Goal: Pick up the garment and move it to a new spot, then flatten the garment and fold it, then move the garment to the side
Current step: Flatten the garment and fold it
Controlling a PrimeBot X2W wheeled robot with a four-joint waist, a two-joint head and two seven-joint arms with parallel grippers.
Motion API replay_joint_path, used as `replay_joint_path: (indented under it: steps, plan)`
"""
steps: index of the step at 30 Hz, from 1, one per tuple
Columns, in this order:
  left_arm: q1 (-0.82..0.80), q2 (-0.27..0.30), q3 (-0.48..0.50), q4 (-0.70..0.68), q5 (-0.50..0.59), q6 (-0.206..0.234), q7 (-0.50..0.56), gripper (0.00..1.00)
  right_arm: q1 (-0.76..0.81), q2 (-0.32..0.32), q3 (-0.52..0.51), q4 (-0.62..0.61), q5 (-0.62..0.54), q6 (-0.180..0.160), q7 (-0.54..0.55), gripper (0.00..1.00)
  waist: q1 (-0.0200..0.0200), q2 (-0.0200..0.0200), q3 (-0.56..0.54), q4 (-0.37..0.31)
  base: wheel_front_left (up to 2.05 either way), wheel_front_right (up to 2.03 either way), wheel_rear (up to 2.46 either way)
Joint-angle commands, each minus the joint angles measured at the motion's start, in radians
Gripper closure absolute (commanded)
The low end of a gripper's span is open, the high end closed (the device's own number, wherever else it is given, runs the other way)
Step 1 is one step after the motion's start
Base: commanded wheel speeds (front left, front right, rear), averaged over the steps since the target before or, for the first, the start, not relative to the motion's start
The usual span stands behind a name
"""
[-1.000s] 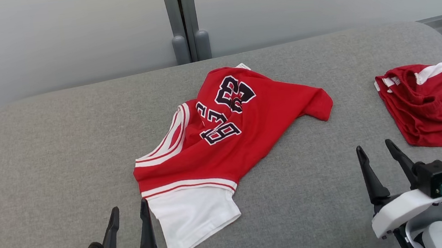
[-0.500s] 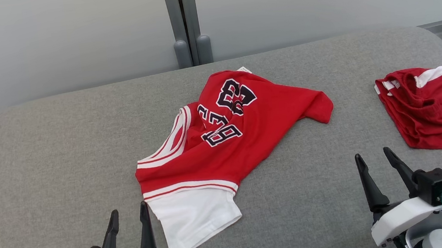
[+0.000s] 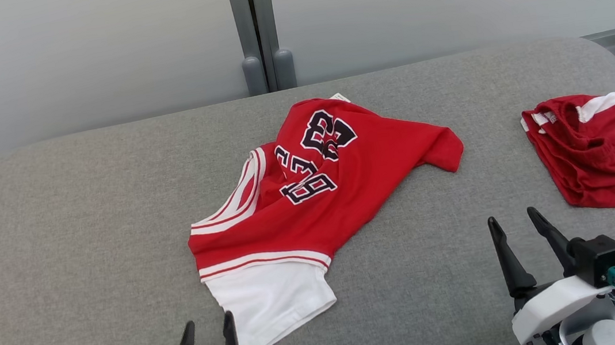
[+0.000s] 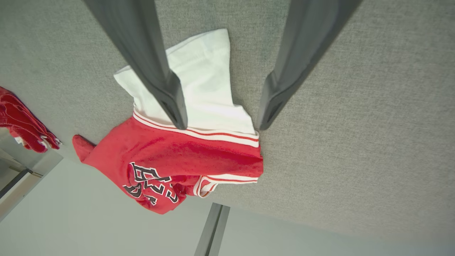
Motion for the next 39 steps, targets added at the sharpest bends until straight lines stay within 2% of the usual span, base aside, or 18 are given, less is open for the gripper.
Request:
replay_joint_path:
  steps: [1,9,21,22,24,25,26,27,32,39]
  plan:
    - [-0.008,0.004,-0.013,0.024,-0.016,-0.006,0.017,0.00,-0.004,-0.003,0.005,0.007,0.003,-0.002,-0.004,0.00,0.0000,-0.0001,0.001,-0.001,0.00,0.00,0.00]
    - [-0.056,0.004,-0.067,0.138,-0.077,0.006,0.126,0.00,-0.014,-0.003,0.030,0.022,0.009,-0.002,-0.004,0.00,0.0000,-0.0001,0.014,-0.020,0.00,0.00,0.00]
    - [-0.123,0.004,-0.106,0.263,-0.135,0.008,0.151,0.00,-0.033,-0.003,0.034,0.026,0.005,-0.002,-0.005,0.00,0.0000,-0.0001,0.052,-0.059,0.00,0.00,0.00]
    - [-0.126,0.004,-0.112,0.268,-0.140,0.007,0.149,0.13,-0.034,-0.003,0.032,0.026,0.004,-0.002,-0.005,0.00,0.0000,-0.0001,0.054,-0.059,0.00,0.00,0.00]
    - [-0.133,0.003,-0.127,0.275,-0.145,0.005,0.140,0.54,-0.036,-0.003,0.027,0.026,0.001,-0.002,-0.005,0.00,0.0000,-0.0001,0.058,-0.058,0.00,0.00,0.00]
    - [-0.136,0.002,-0.134,0.275,-0.147,0.002,0.136,0.63,-0.037,-0.003,0.023,0.026,0.001,-0.002,-0.005,0.00,0.0000,-0.0001,0.059,-0.056,0.00,0.00,0.00]
    - [-0.139,0.002,-0.139,0.274,-0.149,0.000,0.130,0.77,-0.038,-0.004,0.019,0.027,0.000,-0.002,-0.005,0.00,0.0000,-0.0001,0.060,-0.053,0.00,0.00,0.00]
    - [-0.146,0.003,-0.145,0.269,-0.149,0.000,0.120,1.00,-0.042,-0.003,0.015,0.033,-0.001,-0.002,-0.004,0.00,0.0000,-0.0001,0.062,-0.047,0.00,0.00,0.00]
    - [-0.176,0.007,-0.147,0.241,-0.133,0.007,0.068,1.00,-0.091,-0.004,-0.034,0.101,-0.031,-0.002,-0.005,0.00,0.0000,-0.0001,0.070,-0.010,0.00,0.00,0.00]
    - [-0.205,0.027,-0.116,0.146,-0.106,0.021,0.009,1.00,-0.281,-0.003,-0.145,0.315,-0.082,-0.002,0.041,0.00,0.0000,-0.0001,0.107,0.061,0.00,0.00,0.00]
